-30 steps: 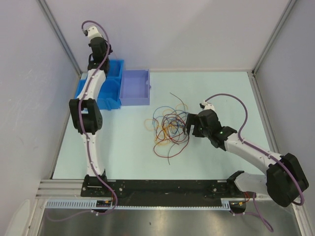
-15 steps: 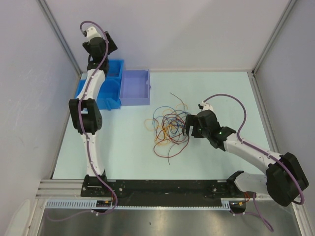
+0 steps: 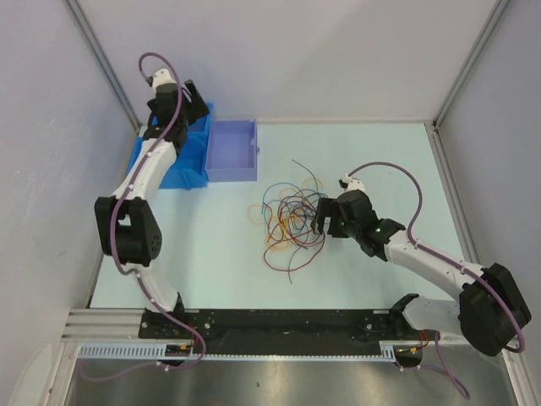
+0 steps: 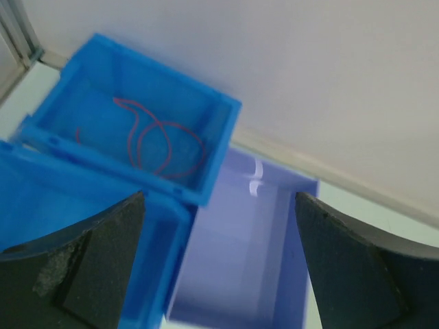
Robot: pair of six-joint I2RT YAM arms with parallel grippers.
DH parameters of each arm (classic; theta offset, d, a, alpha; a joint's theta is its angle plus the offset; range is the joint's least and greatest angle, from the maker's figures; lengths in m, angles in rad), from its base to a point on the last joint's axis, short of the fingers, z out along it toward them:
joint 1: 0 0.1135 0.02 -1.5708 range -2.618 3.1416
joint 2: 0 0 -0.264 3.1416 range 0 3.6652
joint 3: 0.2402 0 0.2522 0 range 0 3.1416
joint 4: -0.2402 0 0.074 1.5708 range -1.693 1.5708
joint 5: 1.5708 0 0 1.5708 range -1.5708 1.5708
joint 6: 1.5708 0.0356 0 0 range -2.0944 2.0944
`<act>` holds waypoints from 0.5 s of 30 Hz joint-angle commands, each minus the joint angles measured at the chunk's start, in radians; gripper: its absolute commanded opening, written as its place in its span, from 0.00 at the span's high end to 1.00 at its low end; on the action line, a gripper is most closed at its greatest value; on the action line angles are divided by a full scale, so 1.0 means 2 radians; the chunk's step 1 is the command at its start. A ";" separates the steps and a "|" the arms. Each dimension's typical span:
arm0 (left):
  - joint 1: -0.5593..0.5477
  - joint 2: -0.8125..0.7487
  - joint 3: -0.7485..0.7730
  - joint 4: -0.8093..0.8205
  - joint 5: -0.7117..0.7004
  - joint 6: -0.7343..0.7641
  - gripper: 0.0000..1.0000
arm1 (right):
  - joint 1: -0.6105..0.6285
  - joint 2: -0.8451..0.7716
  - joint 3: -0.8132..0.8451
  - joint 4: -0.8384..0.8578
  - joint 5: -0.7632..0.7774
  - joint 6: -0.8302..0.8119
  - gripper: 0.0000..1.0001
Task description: Untangle the cables
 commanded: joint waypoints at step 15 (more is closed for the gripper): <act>-0.179 -0.205 -0.293 -0.076 0.063 -0.027 0.15 | 0.008 -0.054 0.001 -0.024 0.037 0.013 0.06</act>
